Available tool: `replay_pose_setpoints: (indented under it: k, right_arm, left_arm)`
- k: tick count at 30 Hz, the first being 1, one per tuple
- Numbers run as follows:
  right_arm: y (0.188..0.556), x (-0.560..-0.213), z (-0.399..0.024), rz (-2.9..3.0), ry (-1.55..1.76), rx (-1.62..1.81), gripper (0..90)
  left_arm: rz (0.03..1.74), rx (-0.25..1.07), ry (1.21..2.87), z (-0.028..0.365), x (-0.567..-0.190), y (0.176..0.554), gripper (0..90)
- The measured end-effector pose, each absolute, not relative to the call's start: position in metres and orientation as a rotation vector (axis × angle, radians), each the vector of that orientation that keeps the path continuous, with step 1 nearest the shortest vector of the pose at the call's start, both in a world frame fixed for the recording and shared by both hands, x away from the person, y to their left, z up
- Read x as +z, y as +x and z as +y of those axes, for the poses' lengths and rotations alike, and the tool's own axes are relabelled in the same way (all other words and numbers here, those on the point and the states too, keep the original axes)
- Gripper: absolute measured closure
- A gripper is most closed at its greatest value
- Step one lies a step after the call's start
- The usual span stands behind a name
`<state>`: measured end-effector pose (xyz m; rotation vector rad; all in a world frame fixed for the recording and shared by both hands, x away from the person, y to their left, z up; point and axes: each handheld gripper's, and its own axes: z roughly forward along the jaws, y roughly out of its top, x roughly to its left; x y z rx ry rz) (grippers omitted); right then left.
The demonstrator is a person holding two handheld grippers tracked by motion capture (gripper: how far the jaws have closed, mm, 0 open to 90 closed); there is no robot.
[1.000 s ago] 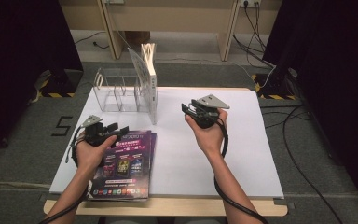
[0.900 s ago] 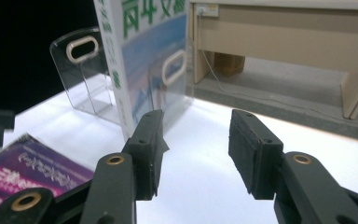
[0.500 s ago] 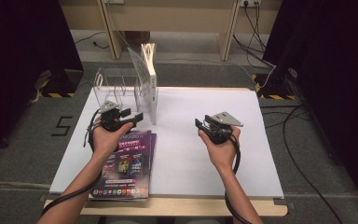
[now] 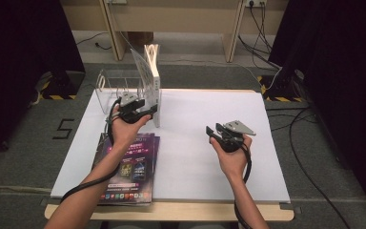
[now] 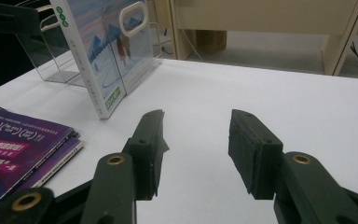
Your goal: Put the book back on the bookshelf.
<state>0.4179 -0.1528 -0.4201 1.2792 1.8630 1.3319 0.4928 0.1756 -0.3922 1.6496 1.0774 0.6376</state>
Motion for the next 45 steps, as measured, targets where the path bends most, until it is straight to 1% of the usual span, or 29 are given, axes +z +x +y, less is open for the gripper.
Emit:
replay_pose_setpoints:
  k: [5,12,19,23,26,29,33,40,45]
  right_arm:
    - [0.418,-0.422,-0.156,1.866,1.284,1.327,55.6]
    - [0.418,-0.424,-0.158,1.878,1.307,1.325,55.5]
    - [0.419,-0.428,-0.159,1.897,1.318,1.315,55.5]
    - [0.419,-0.429,-0.159,1.905,1.321,1.315,55.5]
    - [0.419,-0.429,-0.158,1.908,1.329,1.314,55.5]
    - [0.420,-0.431,-0.158,1.914,1.325,1.307,55.5]
    - [0.421,-0.433,-0.157,1.923,1.326,1.308,55.5]
    - [0.420,-0.434,-0.158,1.927,1.340,1.302,55.5]
    - [0.421,-0.437,-0.161,1.936,1.357,1.292,55.5]
  left_arm:
    - [1.082,0.712,1.633,0.160,-0.388,0.502,37.4]
    - [1.130,0.764,1.630,0.149,-0.390,0.515,38.9]
    - [1.166,0.817,1.666,0.142,-0.391,0.527,40.7]
    - [1.181,0.840,1.683,0.142,-0.390,0.532,45.2]
    - [1.181,0.828,1.690,0.144,-0.389,0.532,49.6]
    - [1.164,0.852,1.716,0.149,-0.387,0.530,61.2]
    - [1.182,0.841,1.703,0.163,-0.386,0.529,71.5]
    - [1.187,0.839,1.691,0.177,-0.387,0.528,72.8]
    - [1.213,0.807,1.694,0.185,-0.385,0.530,72.9]
